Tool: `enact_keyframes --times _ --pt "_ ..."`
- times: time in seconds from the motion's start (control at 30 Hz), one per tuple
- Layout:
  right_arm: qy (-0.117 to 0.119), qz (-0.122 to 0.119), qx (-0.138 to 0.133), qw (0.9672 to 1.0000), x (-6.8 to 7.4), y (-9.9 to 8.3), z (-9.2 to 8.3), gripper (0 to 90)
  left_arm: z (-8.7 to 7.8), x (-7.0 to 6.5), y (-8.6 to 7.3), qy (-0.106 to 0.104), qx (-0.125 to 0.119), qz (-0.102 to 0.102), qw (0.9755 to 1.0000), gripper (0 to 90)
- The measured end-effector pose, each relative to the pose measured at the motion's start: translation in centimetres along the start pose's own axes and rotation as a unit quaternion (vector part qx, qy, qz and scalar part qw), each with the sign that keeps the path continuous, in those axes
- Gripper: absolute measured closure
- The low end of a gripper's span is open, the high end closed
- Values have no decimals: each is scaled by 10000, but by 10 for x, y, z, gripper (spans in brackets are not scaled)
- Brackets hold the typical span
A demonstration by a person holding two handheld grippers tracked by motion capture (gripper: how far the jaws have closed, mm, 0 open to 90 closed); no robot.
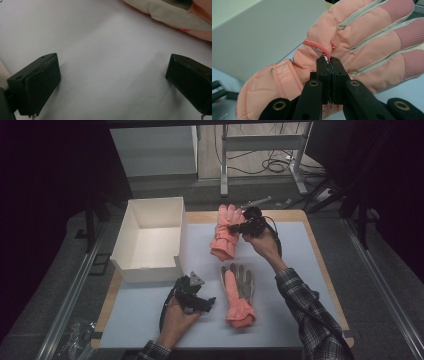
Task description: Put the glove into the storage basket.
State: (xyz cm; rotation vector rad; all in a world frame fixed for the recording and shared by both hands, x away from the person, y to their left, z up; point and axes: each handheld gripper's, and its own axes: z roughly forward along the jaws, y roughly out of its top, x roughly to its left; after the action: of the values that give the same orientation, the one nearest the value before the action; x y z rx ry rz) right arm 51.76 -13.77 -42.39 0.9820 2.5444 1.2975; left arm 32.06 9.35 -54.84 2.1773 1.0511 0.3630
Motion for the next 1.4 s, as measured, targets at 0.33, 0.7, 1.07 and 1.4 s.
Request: enact_keyframes --times 0.33,0.7,1.07,1.4 --pt "462 -120 20 9989 18 -17 -44 869 0 0 0 -1 -7 13 10000 0" --pt "783 -367 240 9960 54 -50 -81 867 0 0 0 8 -15 13 10000 0" --pt "934 -578 587 9922 85 -90 -93 867 0 0 0 1 -10 -6 10000 0" --pt "1077 -600 928 9880 93 -112 -71 866 0 0 0 -2 -25 -12 10000 0"
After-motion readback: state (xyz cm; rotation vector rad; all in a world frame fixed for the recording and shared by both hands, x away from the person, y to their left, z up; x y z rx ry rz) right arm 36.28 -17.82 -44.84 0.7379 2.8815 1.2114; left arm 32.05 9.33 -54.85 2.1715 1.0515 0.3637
